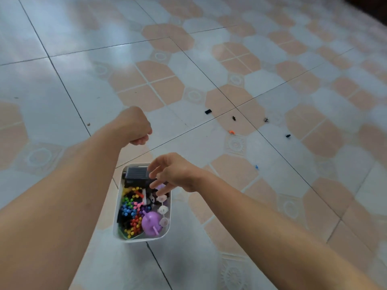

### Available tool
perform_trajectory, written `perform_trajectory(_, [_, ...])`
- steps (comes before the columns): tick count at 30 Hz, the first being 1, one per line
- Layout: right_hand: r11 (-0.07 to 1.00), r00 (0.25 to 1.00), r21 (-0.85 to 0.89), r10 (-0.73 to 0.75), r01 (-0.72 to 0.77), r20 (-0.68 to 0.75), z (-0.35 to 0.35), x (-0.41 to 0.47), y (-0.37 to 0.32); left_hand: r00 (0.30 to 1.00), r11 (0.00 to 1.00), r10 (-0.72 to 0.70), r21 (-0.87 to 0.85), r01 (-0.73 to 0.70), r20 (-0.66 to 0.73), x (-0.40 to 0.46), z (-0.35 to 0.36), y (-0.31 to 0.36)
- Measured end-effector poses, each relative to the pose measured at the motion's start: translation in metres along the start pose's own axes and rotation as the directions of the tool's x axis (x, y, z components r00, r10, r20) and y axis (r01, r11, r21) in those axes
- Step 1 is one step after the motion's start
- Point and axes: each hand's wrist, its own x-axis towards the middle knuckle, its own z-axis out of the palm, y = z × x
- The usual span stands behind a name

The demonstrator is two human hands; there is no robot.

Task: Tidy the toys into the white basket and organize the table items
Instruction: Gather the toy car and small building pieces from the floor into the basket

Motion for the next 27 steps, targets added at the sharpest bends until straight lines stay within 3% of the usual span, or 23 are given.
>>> perform_trajectory(8, [0.992, 0.984, -0.125, -0.017, -0.005, -0.175, -0.075, -0.019, -0.025, 0.965, 0.971, 0.231, 0.028, -0.236, 0.125, 0.008, 0.021, 0.077])
perform_trajectory(16, [0.906, 0.974, -0.411, 0.005, -0.1, -0.226, -0.237, -0.04, 0.004, 0.925, 0.924, 0.378, 0.039, -0.38, 0.051, 0.038, 0.12, 0.127])
perform_trajectory(21, [0.846, 0.978, -0.511, 0.055, -0.153, -0.201, -0.346, -0.063, 0.046, 0.914, 0.916, 0.39, 0.053, -0.397, 0.112, 0.061, 0.213, 0.164])
perform_trajectory(24, [0.865, 0.95, -0.473, 0.014, -0.168, -0.311, -0.412, -0.063, 0.081, 0.909, 0.913, 0.387, 0.076, -0.401, 0.154, 0.08, 0.264, 0.183])
perform_trajectory(27, [0.894, 0.876, -0.402, -0.024, -0.197, -0.481, -0.466, -0.053, 0.126, 0.91, 0.912, 0.355, 0.135, -0.388, 0.215, 0.094, 0.311, 0.188])
